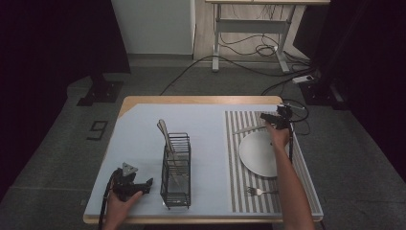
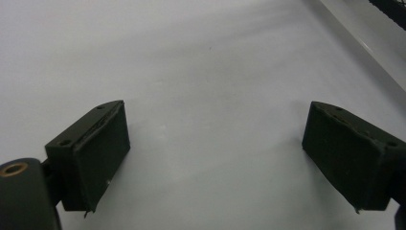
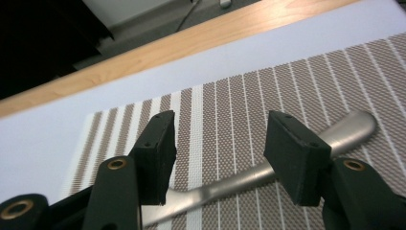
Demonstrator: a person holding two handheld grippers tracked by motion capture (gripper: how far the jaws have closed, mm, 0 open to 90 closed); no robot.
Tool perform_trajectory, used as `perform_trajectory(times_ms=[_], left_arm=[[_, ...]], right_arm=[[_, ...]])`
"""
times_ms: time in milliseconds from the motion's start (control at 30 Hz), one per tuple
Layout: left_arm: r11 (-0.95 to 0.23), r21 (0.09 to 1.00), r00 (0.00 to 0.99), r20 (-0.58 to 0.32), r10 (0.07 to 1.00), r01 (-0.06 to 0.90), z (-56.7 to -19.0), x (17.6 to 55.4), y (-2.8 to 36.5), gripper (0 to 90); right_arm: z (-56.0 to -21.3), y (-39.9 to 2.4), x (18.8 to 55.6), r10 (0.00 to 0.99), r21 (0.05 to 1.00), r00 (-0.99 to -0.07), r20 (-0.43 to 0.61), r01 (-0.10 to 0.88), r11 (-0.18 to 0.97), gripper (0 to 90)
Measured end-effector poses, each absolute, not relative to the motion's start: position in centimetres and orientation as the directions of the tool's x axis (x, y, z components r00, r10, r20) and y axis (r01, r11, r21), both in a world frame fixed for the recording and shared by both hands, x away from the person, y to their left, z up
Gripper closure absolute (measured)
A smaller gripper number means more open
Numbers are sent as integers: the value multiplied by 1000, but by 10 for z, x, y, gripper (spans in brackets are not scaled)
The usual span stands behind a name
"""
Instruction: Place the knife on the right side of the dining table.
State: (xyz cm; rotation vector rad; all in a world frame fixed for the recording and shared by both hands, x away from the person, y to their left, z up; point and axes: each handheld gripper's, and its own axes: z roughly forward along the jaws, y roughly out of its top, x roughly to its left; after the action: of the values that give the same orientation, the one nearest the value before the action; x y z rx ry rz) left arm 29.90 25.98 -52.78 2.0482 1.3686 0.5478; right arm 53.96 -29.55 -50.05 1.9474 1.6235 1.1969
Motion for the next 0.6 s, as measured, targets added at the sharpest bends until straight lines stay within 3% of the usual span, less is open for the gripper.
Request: perform_trajectory(times_ms=[267, 600], left_arm=[[-282, 683, 381, 7, 924, 673, -528, 299, 260, 86], [-282, 684, 381, 7, 925, 673, -528, 299, 260, 86]], right_arm=[[-517, -279, 557, 963, 668, 2, 268, 720, -187, 458], [-519, -285, 556, 961, 666, 28, 275, 716, -211, 452]])
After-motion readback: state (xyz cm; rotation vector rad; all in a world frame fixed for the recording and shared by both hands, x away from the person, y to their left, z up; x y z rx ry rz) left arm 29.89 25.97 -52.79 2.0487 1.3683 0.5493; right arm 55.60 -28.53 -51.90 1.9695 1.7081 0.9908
